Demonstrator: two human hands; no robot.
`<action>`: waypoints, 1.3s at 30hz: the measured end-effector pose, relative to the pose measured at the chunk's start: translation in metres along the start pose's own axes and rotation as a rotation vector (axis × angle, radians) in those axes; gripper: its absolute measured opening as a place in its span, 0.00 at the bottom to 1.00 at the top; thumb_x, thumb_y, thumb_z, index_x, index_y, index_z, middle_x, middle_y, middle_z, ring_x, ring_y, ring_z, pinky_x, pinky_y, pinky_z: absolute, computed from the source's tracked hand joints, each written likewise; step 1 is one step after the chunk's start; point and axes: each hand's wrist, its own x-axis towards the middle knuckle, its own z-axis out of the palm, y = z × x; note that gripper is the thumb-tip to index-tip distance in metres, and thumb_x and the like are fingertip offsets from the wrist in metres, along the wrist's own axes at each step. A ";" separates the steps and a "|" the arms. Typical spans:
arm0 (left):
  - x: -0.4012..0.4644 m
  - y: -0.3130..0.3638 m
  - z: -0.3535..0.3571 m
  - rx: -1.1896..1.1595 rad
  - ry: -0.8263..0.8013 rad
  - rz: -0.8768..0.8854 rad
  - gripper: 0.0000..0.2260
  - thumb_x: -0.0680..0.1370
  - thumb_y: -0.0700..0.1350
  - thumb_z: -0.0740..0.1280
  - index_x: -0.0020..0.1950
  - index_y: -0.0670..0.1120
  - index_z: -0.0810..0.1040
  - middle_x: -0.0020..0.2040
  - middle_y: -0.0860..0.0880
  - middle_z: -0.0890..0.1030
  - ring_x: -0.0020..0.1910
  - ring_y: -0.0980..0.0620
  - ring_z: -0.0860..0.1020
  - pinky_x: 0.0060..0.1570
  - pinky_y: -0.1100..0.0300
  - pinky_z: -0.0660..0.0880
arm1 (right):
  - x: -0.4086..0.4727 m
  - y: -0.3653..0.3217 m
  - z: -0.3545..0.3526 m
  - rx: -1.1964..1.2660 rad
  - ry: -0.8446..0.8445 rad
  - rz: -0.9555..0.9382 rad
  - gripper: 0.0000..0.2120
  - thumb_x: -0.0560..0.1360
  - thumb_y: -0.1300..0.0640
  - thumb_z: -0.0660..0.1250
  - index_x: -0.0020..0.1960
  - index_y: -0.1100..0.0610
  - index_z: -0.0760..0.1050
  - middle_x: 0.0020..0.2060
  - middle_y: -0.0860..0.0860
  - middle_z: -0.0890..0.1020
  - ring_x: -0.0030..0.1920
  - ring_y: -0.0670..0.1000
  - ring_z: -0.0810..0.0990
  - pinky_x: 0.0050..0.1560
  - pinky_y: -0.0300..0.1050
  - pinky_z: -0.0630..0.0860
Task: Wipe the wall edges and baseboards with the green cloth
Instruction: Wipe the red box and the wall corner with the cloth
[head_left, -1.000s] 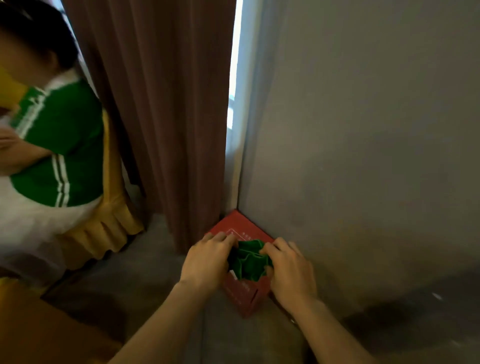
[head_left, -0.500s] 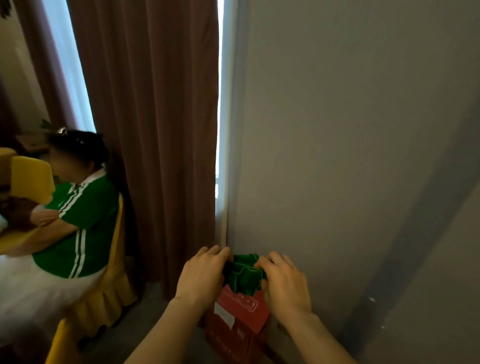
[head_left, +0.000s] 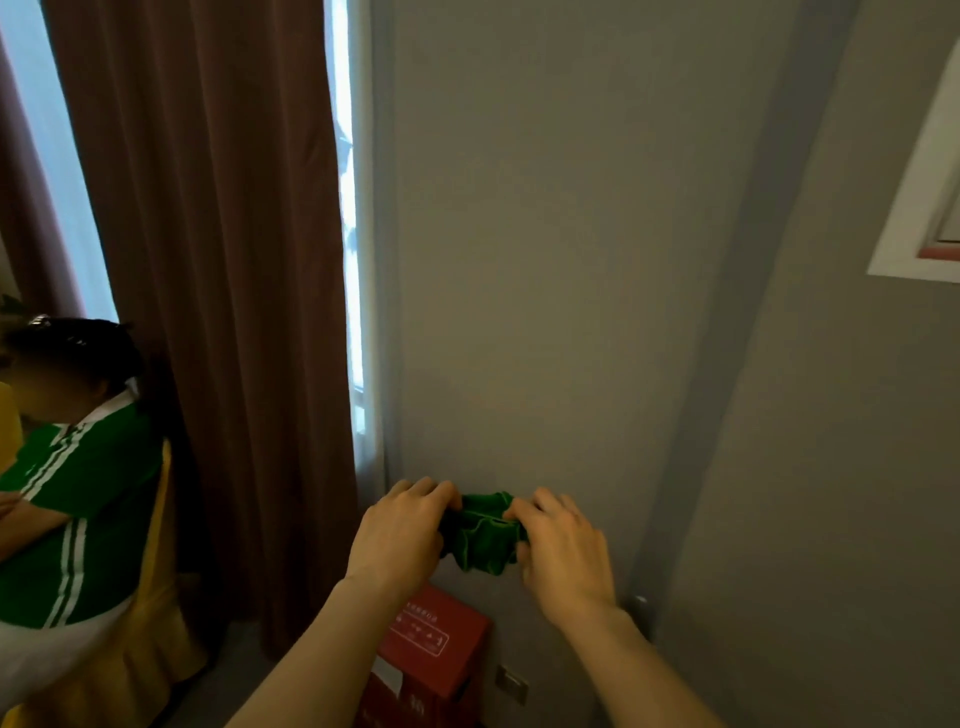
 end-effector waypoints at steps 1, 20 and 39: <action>0.003 0.012 0.002 -0.002 0.000 0.011 0.17 0.76 0.41 0.67 0.62 0.55 0.72 0.58 0.54 0.77 0.55 0.50 0.73 0.46 0.51 0.76 | -0.004 0.011 -0.005 -0.001 0.002 0.010 0.16 0.74 0.59 0.66 0.59 0.48 0.73 0.52 0.47 0.73 0.53 0.52 0.71 0.40 0.45 0.69; 0.059 0.132 0.076 -0.074 -0.086 0.174 0.17 0.74 0.38 0.67 0.60 0.53 0.73 0.56 0.52 0.78 0.54 0.47 0.73 0.44 0.49 0.76 | -0.045 0.146 -0.024 -0.073 0.028 0.185 0.15 0.73 0.61 0.67 0.58 0.51 0.75 0.52 0.50 0.75 0.52 0.54 0.73 0.41 0.49 0.75; 0.154 0.029 0.175 -0.231 -0.226 0.364 0.17 0.73 0.37 0.69 0.59 0.52 0.74 0.55 0.50 0.78 0.55 0.45 0.74 0.42 0.49 0.76 | 0.038 0.125 0.084 -0.221 -0.069 0.456 0.15 0.70 0.59 0.70 0.56 0.51 0.75 0.50 0.51 0.76 0.52 0.56 0.74 0.38 0.52 0.77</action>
